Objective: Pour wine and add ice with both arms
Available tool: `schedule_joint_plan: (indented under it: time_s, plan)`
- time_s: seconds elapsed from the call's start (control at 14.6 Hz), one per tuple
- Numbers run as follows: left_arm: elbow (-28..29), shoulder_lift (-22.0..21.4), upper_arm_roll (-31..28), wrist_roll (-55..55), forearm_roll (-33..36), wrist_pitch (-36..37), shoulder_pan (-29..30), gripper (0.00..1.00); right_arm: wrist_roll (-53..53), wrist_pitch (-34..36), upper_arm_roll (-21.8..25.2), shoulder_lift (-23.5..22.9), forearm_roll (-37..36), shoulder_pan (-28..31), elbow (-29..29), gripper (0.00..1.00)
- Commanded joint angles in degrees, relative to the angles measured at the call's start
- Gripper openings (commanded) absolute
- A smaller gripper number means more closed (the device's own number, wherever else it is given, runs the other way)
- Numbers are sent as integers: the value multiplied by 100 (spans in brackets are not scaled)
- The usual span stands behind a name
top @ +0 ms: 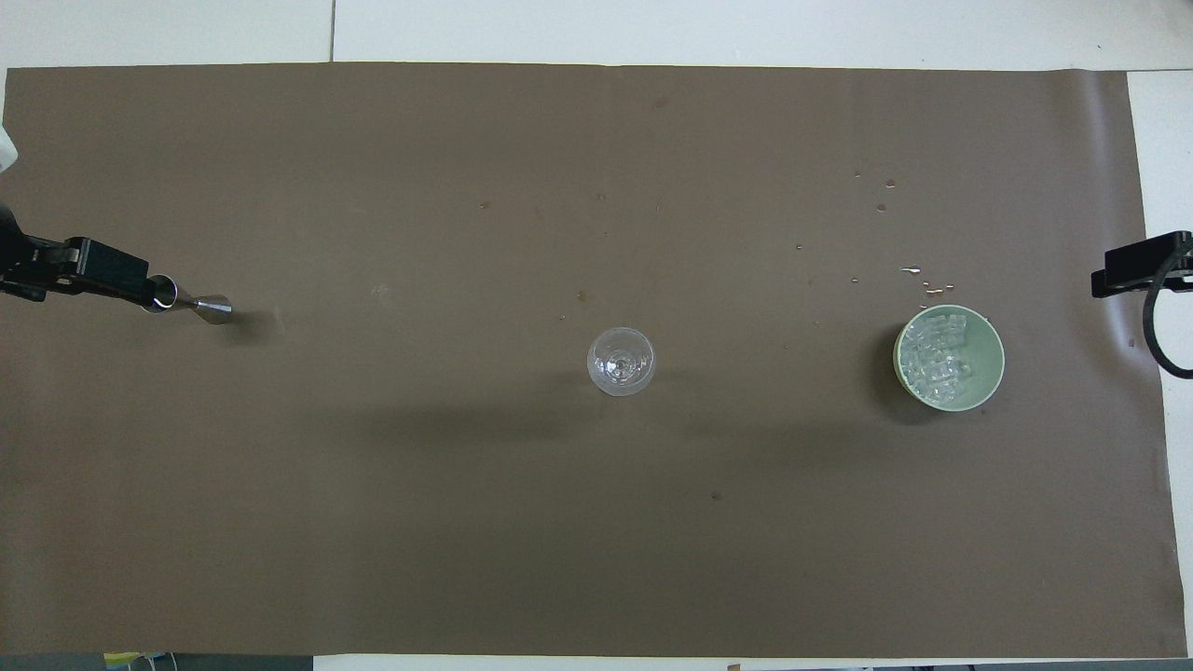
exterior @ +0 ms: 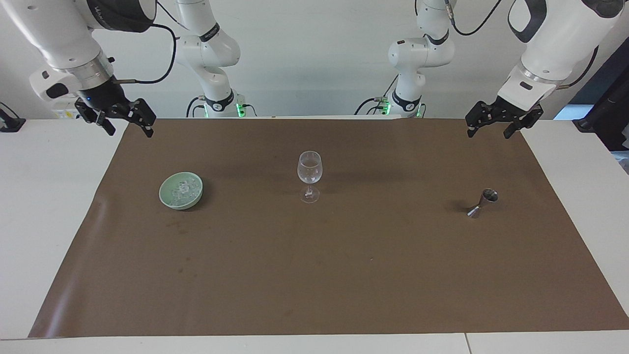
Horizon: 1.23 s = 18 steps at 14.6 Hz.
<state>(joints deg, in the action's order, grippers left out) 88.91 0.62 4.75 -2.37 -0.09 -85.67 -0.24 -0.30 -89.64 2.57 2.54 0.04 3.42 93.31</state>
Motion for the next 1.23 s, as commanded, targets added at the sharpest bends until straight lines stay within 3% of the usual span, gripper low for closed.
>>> schedule_joint_plan:
  time_s: [0.0, 0.41, 0.55, 0.82, 1.02, 1.16]
  plan:
    - [65, -53, -9, 453, -79, 85, 6, 100, 65, 52, -46, 71, 57, 63, 74, 100]
    - [12, 236, -27, 2281, -1027, 165, 638, 100, 65, 52, -46, 71, 57, 63, 82, 100]
    - [-206, 709, -27, 2774, -1318, 165, 981, 100, 57, 52, -46, 71, 57, 54, 74, 100]
    - [-1033, 1843, -552, 4065, -1835, 130, 1009, 100, 65, 52, -46, 71, 57, 63, 74, 100]
    - [-1034, 2178, -1159, 4972, -2819, -195, 1000, 100, 65, 52, -46, 71, 57, 54, 82, 100]
    - [-1034, 2441, -1231, 5201, -3084, -135, 1043, 100, 65, 52, -46, 71, 57, 63, 74, 100]
